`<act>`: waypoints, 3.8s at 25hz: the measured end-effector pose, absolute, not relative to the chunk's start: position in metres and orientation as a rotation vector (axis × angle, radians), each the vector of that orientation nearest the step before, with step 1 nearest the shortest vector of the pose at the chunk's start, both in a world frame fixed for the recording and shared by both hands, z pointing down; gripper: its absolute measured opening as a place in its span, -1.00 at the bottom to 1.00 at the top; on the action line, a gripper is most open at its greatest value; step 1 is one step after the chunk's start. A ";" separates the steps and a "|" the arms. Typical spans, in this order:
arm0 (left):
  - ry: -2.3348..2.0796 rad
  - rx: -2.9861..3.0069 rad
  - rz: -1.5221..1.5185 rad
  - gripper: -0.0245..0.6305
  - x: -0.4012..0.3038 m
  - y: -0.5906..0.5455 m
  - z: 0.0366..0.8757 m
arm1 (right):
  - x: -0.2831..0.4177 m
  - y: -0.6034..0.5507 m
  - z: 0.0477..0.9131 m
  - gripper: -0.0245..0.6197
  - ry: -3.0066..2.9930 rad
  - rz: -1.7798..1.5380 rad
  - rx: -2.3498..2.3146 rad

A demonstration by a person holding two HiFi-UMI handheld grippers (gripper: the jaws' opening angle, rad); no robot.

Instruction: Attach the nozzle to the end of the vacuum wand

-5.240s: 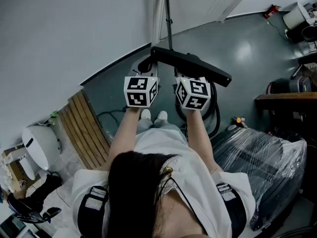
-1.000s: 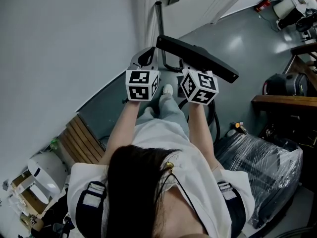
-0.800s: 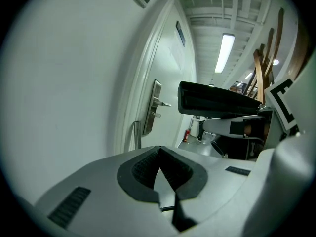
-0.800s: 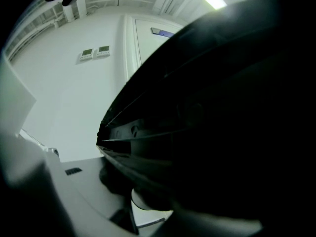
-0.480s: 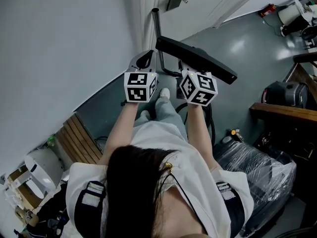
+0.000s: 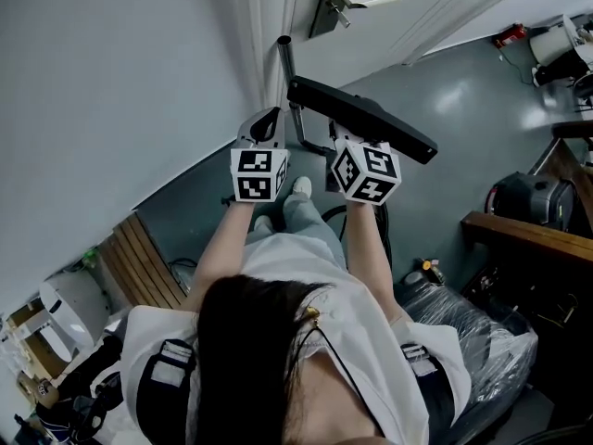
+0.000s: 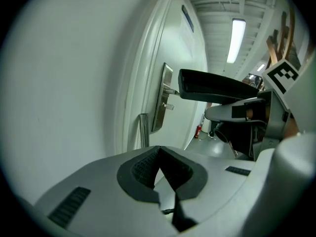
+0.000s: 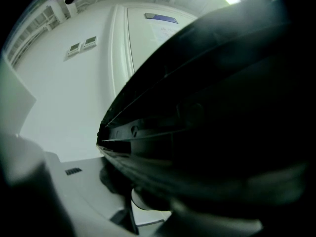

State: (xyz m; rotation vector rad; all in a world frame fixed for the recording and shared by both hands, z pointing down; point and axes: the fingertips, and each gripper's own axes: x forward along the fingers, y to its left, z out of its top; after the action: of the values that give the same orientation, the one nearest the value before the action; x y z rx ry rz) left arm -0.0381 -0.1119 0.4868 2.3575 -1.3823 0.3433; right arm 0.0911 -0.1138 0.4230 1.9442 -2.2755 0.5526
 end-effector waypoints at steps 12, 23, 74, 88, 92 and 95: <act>-1.451 2.296 0.280 -0.94 -0.020 -0.147 0.482 | 0.102 -0.161 0.427 -0.34 -2.344 0.548 1.825; -1.506 2.191 0.241 -0.94 -0.005 -0.169 0.494 | 0.112 -0.192 0.435 -0.34 -2.418 0.546 1.693; -1.544 2.159 0.472 0.02 0.019 -0.269 0.569 | 0.115 -0.277 0.427 -0.34 -2.453 0.502 1.619; -1.606 2.157 0.439 -0.46 0.019 -0.290 0.569 | 0.103 -0.284 0.426 -0.34 -2.438 0.469 1.594; -1.568 2.171 0.418 -0.46 0.020 -0.286 0.565 | 0.100 -0.286 0.426 -0.34 -2.440 0.469 1.588; -1.543 2.184 0.408 -0.47 0.019 -0.281 0.567 | 0.099 -0.288 0.431 -0.34 -2.439 0.491 1.586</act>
State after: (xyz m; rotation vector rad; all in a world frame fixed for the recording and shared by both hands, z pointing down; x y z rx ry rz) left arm 0.0186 -0.2811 0.5667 2.1841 -1.5429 0.4079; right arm 0.0986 -0.2880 0.4314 1.5859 -2.4386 0.4906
